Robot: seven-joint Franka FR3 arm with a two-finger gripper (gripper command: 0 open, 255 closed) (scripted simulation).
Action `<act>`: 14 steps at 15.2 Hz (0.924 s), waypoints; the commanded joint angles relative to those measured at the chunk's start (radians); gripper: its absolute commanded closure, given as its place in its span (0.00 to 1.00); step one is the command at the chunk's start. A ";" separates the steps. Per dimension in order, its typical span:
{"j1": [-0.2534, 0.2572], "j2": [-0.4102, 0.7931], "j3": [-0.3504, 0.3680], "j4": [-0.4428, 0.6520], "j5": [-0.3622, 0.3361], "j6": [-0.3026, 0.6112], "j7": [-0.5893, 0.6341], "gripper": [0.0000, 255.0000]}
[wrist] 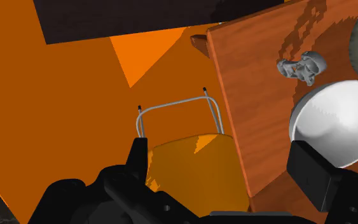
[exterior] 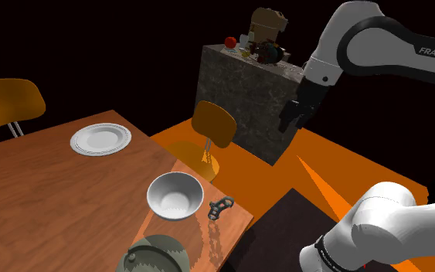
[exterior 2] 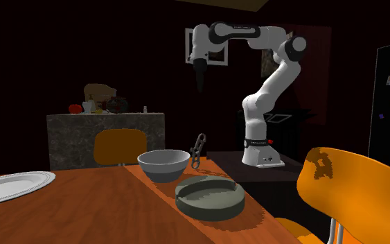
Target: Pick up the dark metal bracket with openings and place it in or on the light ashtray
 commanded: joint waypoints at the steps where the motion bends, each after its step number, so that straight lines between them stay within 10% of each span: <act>1: 0.000 0.000 0.000 0.000 0.000 0.000 0.000 0.00; 14: 0.159 0.310 0.171 -0.050 0.041 0.290 -0.042 0.00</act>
